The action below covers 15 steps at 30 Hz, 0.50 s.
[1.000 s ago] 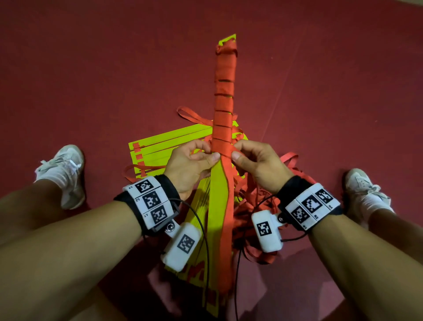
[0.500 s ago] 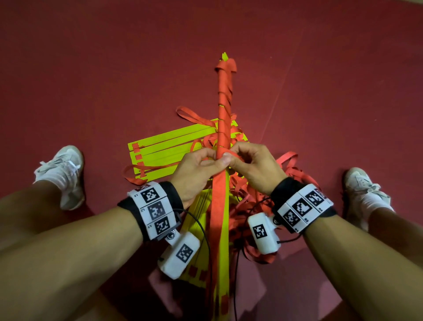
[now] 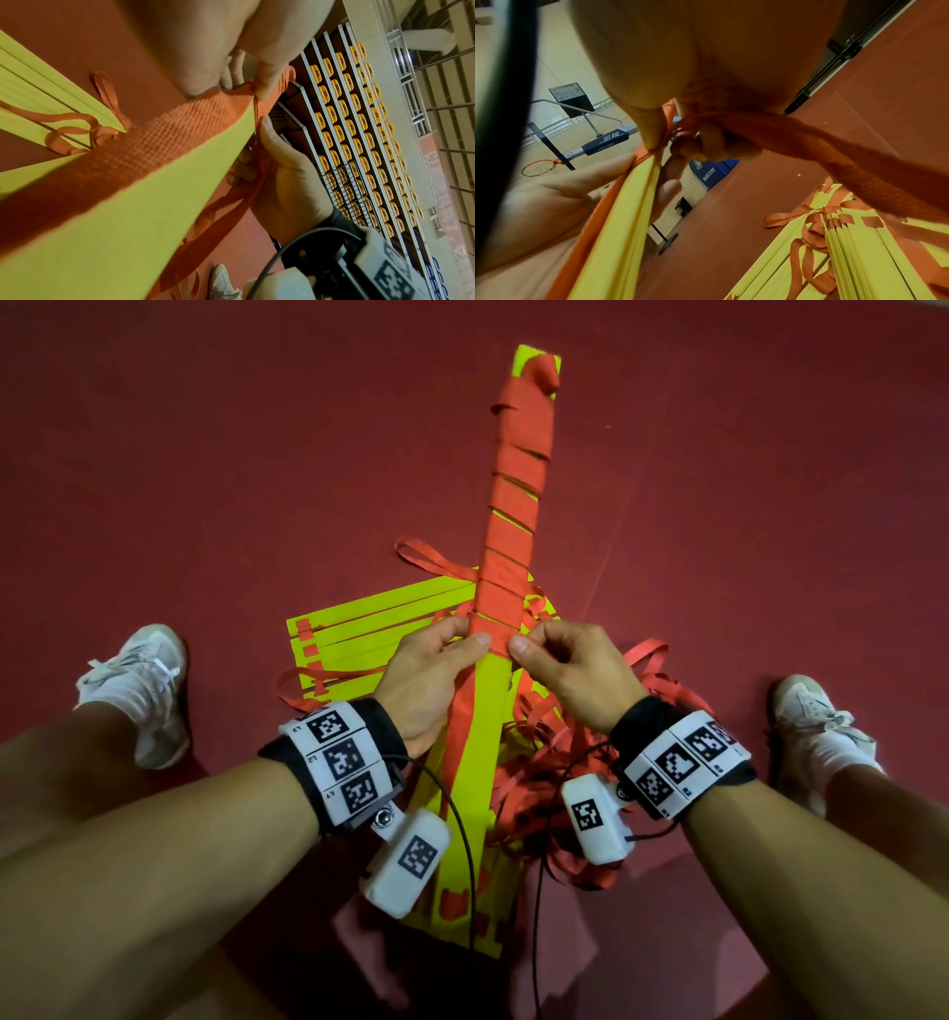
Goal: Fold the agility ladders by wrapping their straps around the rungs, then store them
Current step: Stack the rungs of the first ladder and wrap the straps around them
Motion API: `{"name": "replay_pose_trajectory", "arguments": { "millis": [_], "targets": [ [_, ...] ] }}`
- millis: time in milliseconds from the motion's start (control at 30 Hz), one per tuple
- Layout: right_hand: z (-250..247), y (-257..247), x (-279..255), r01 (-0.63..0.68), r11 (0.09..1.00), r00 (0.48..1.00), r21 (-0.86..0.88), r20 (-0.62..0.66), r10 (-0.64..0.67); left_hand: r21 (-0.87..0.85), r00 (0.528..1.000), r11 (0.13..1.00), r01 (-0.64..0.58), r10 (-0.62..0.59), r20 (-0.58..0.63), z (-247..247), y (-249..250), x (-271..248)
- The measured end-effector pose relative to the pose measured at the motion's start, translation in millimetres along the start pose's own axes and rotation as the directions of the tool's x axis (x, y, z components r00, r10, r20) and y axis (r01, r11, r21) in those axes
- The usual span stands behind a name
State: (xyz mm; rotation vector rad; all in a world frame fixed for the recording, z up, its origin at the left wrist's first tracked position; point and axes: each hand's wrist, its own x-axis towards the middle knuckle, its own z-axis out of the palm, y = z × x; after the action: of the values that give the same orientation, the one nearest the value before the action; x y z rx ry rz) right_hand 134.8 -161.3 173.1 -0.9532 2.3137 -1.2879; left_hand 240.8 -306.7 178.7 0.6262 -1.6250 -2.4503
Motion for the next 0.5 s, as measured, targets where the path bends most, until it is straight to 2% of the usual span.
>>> {"name": "replay_pose_trajectory", "arguments": {
  "millis": [233, 367, 500],
  "targets": [
    [4.8, -3.7, -0.1, 0.085, 0.994, 0.994, 0.070, 0.059, -0.089, -0.051, 1.000, 0.998, 0.029, -0.029, -0.009, 0.5, -1.8, -1.1],
    [2.6, -6.9, -2.1, 0.107, 0.979, 0.994, 0.172, 0.010, -0.110, 0.066, 0.999, 0.997, 0.027, -0.025, -0.026, -1.0, -2.0, 0.0],
    [3.7, -7.8, -3.0, 0.113, 0.962, 0.993, 0.249, -0.012, -0.114, 0.167, 0.995, 0.985, -0.032, 0.047, -0.085, -6.5, -0.3, 3.0]
  ]
}}
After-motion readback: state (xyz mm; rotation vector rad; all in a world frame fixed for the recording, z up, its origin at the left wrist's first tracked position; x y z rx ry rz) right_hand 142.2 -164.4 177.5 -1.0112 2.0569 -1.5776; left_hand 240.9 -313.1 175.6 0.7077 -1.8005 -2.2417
